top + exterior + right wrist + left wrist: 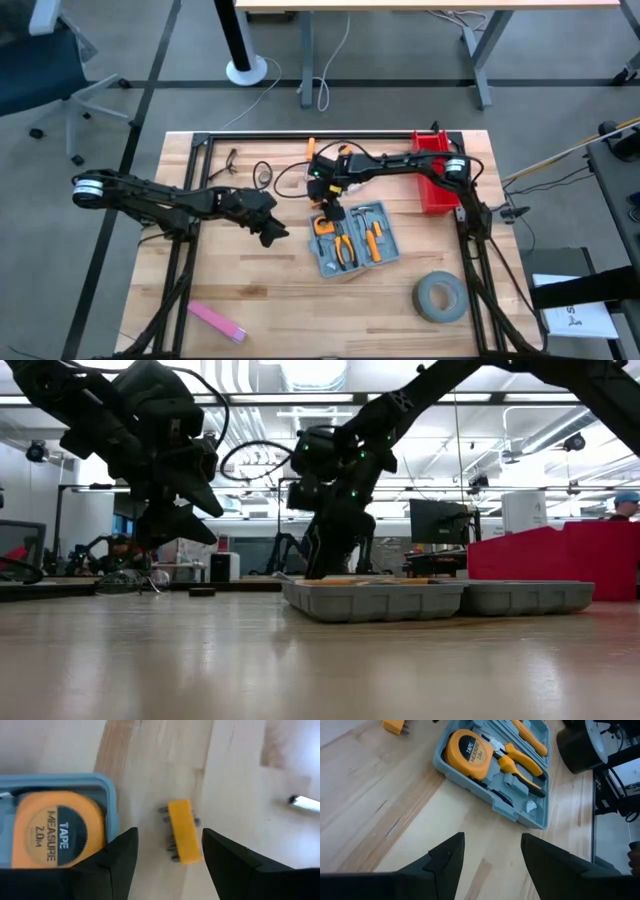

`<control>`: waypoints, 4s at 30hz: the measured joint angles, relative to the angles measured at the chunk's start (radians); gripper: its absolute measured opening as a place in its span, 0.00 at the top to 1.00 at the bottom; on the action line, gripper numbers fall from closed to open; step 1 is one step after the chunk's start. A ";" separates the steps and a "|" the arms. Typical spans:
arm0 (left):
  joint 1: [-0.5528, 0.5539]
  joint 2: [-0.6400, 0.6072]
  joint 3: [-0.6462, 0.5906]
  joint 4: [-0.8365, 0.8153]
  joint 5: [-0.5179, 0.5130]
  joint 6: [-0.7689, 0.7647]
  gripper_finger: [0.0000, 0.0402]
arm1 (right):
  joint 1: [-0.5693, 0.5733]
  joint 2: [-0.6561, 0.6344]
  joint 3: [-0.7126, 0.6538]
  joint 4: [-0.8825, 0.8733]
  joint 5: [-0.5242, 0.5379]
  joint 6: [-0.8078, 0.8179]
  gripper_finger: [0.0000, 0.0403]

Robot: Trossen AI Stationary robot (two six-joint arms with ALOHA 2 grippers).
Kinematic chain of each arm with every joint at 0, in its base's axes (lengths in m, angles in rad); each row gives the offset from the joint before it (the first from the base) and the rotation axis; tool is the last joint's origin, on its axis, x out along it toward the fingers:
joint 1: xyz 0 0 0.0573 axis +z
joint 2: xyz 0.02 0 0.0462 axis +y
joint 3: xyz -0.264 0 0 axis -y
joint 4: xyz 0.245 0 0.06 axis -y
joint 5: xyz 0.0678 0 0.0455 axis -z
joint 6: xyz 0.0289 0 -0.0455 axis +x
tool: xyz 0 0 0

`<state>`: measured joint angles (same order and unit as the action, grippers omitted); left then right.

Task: Prefit tool cases
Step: Put the yellow screwdriver bit set into the gray pre-fit tool case

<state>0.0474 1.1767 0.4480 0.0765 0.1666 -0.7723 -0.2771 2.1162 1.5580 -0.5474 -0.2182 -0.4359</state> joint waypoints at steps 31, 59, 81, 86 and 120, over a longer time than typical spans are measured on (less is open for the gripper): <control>0.000 0.000 0.002 -0.001 0.001 -0.004 0.49 | -0.005 0.049 0.002 0.003 0.091 -0.063 0.88; -0.006 0.000 0.002 0.006 0.009 -0.033 0.49 | -0.012 -0.071 -0.001 -0.163 0.064 0.000 1.00; -0.019 0.000 0.002 0.021 0.010 -0.034 0.49 | -0.010 -0.070 -0.075 -0.037 0.010 -0.048 0.53; -0.019 0.000 0.002 0.027 0.009 -0.034 0.49 | -0.009 -0.069 -0.101 -0.002 0.009 -0.054 0.54; -0.020 0.000 0.002 0.043 0.009 -0.033 0.49 | 0.037 -0.040 -0.077 -0.048 -0.017 -0.057 0.58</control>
<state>0.0269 1.1763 0.4496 0.1196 0.1761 -0.8057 -0.2398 2.0758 1.4810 -0.5957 -0.2348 -0.4925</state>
